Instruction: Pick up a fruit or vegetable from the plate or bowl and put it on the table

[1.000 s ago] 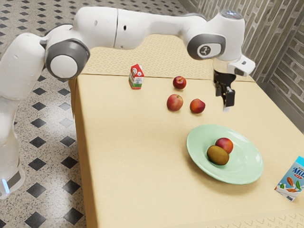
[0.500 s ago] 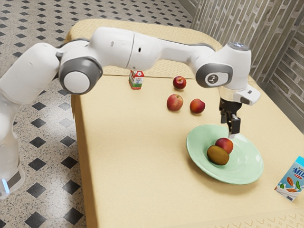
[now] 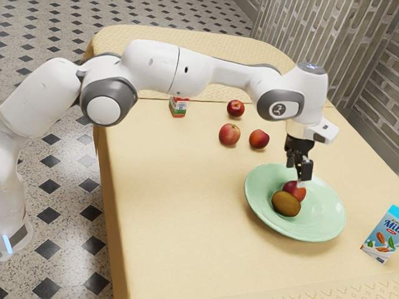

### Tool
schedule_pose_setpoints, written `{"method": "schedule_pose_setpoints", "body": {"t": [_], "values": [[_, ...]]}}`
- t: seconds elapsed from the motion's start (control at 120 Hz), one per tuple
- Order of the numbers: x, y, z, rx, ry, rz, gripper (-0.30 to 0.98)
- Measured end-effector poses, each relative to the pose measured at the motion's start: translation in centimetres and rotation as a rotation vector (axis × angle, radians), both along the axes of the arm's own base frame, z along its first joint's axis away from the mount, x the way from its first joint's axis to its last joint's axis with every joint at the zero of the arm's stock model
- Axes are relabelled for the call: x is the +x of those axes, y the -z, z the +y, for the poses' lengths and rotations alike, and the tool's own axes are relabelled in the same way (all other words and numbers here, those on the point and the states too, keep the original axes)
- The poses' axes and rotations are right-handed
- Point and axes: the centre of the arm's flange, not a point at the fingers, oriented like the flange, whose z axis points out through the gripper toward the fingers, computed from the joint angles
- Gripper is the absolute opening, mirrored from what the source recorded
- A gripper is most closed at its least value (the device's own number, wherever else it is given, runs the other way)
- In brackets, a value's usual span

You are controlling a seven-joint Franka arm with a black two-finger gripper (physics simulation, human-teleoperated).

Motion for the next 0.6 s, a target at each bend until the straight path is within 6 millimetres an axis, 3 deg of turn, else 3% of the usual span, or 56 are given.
{"method": "schedule_pose_setpoints", "body": {"t": [0.6], "values": [[0.7, 3.3, -0.9, 0.0, 0.008, 0.031, 0.69]]}}
